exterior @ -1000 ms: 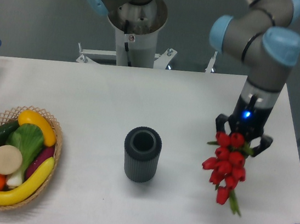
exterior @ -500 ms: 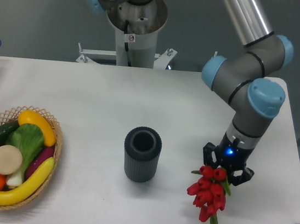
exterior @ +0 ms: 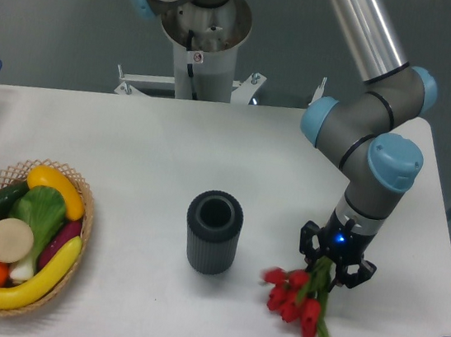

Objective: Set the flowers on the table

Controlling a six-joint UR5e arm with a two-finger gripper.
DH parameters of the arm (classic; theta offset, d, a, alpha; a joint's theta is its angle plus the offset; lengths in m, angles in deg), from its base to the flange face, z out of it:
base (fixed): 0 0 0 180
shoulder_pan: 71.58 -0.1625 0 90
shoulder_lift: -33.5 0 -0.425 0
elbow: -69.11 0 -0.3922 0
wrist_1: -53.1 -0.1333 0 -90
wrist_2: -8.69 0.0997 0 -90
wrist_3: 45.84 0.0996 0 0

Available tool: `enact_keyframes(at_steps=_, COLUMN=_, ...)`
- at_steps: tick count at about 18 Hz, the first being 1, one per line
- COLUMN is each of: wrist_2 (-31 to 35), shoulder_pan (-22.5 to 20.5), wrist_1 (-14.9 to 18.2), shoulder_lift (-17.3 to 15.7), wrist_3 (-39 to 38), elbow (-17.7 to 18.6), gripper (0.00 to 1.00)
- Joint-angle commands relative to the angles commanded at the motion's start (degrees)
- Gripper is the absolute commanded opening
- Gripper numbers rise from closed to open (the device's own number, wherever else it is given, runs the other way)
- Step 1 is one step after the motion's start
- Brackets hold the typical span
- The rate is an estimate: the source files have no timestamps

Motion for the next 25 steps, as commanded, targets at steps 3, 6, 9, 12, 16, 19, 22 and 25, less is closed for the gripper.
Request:
enact_keyframes(at_steps=3, wrist_2=0.00, shoulder_pan=0.00, wrist_1=0.09, shoulder_lift=-2.28, wrist_3=-0.09, elbow=0.08, gripper=1.00)
enact_keyframes(at_steps=6, wrist_2=0.00, shoulder_pan=-0.44, wrist_1=0.09, shoulder_lift=-5.35, wrist_3=-0.18, elbow=0.35, gripper=1.00)
enact_keyframes(at_steps=9, wrist_2=0.09, shoulder_pan=-2.02, wrist_1=0.17, shoulder_lift=-8.34, wrist_3=-0.18, elbow=0.09, gripper=1.00)
enact_keyframes(at_steps=12, wrist_2=0.61, shoulder_pan=-4.38, wrist_1=1.13, shoulder_lift=-10.28, wrist_3=0.00, elbow=-2.45, gripper=1.00)
enact_keyframes(at_steps=16, wrist_2=1.84, shoulder_pan=-7.72, wrist_1=5.95, shoulder_lift=-13.00, wrist_3=8.12, elbow=-3.78, gripper=1.00)
enact_keyframes(at_steps=19, wrist_2=3.78, shoulder_pan=-11.24, wrist_1=11.76, shoulder_lift=-15.29, wrist_3=16.06, elbow=-3.43, gripper=1.00)
enact_keyframes(at_steps=22, wrist_2=4.39, shoulder_pan=-14.57, wrist_1=15.90, shoulder_lift=-17.92, wrist_3=24.49, elbow=-1.68, gripper=1.00)
enact_keyframes(at_steps=25, wrist_2=4.39, shoulder_pan=-17.65, wrist_1=16.52, shoulder_lift=-20.47, wrist_3=32.75, elbow=0.87, gripper=1.00)
